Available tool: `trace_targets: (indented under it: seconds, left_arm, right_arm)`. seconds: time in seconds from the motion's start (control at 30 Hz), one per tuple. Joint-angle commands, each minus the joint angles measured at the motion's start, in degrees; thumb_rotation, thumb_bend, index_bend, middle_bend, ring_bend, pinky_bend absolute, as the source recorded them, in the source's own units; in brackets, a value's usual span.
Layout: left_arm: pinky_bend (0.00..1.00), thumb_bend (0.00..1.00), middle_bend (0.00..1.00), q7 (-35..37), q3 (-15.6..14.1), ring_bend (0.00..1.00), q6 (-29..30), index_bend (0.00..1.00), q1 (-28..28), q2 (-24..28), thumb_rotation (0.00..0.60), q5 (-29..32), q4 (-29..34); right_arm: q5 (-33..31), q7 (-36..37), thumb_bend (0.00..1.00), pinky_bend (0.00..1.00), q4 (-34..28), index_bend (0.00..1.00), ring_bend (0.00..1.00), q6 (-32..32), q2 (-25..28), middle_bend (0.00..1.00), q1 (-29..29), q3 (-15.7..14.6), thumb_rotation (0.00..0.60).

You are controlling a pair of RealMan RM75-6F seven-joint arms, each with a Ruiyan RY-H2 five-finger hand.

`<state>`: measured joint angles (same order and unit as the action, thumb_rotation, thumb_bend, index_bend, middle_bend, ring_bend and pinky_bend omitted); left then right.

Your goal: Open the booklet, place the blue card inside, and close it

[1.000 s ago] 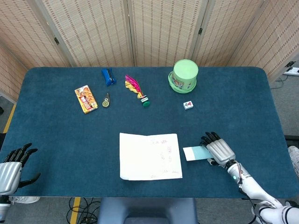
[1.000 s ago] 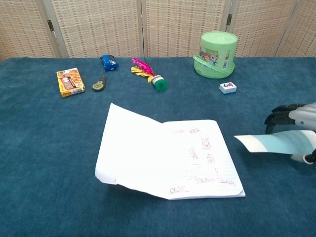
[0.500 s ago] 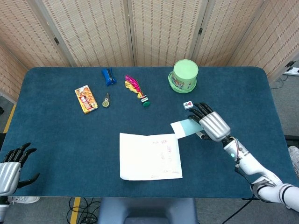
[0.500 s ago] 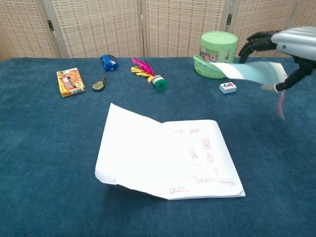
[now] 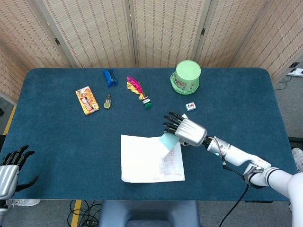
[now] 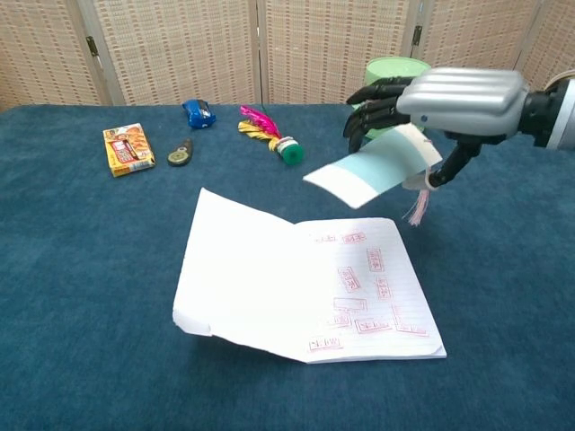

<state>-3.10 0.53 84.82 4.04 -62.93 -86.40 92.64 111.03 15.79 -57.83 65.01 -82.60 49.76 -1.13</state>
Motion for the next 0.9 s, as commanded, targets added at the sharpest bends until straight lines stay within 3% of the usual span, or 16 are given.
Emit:
trace_targets:
  seconds: [0.03, 0.57, 0.9]
  left_arm:
    - [0.19, 0.22, 0.12, 0.0, 0.0, 0.17, 0.0, 0.23, -0.1, 0.0, 0.6, 0.0, 0.0]
    - [0.19, 0.22, 0.12, 0.7, -0.3, 0.17, -0.8, 0.23, -0.1, -0.2, 0.6, 0.4, -0.8]
    - [0.19, 0.22, 0.12, 0.7, -0.2, 0.17, -0.9, 0.23, -0.2, -0.2, 0.6, 0.7, -1.1]
  right_arm:
    - [4.4, 1.3, 0.23, 0.06, 5.0, 0.39, 0.02, 2.9, -3.1, 0.21, 2.6, -3.2, 0.6]
    - [15.1, 2.3, 0.19, 0.04, 23.5, 0.39, 0.02, 13.3, -12.8, 0.21, 7.7, -12.6, 0.6]
    - [16.2, 2.9, 0.17, 0.01, 31.4, 0.39, 0.02, 15.3, -17.2, 0.19, 9.4, -15.3, 0.6]
